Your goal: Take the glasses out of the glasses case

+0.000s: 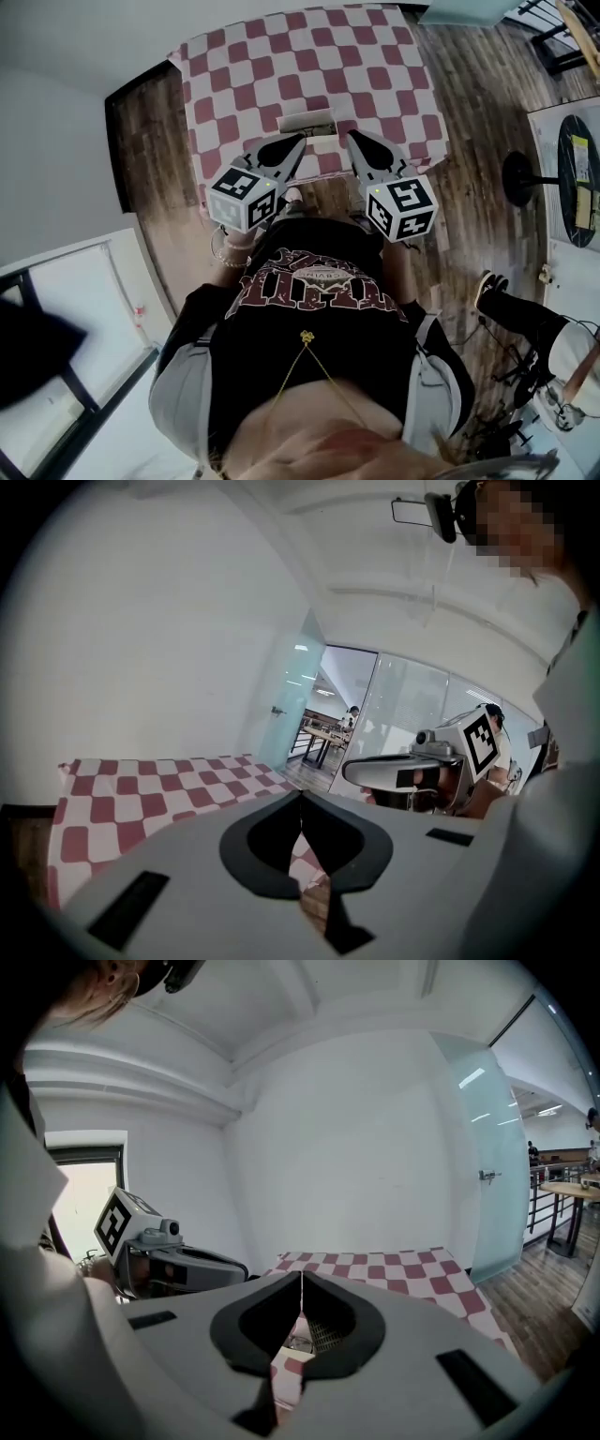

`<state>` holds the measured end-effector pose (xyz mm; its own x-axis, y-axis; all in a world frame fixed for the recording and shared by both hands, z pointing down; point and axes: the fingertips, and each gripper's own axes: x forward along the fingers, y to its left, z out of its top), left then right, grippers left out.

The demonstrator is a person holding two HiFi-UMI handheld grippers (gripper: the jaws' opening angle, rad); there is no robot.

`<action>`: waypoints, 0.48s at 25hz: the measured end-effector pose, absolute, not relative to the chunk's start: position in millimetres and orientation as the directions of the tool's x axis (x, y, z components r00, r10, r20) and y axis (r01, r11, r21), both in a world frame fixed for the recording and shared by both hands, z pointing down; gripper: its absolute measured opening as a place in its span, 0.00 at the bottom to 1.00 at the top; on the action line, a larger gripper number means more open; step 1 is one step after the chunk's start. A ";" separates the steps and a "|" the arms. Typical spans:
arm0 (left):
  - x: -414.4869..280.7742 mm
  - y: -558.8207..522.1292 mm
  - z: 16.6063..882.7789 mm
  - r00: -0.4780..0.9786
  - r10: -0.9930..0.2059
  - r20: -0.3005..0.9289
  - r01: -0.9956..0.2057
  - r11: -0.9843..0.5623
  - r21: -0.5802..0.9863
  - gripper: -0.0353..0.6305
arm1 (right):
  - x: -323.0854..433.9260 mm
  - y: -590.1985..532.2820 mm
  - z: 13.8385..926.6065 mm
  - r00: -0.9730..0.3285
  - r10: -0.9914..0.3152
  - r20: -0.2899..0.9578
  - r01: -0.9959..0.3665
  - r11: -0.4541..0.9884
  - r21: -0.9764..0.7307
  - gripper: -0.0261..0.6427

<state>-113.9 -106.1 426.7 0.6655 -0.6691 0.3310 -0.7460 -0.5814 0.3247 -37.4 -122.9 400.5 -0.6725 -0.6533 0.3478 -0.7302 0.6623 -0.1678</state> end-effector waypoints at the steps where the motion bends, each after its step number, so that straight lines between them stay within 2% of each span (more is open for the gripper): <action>1: -115.9 -111.9 430.7 0.671 -0.660 0.338 -0.742 -0.590 0.320 0.07 | -38.1 -127.9 401.3 -0.666 -0.659 0.349 -0.736 0.656 -0.168 0.07; 12: -115.9 -142.3 469.1 0.760 -0.525 0.385 -0.644 -0.689 0.332 0.07 | -50.6 -157.2 423.2 -0.610 -0.701 0.370 -0.788 0.588 -0.185 0.07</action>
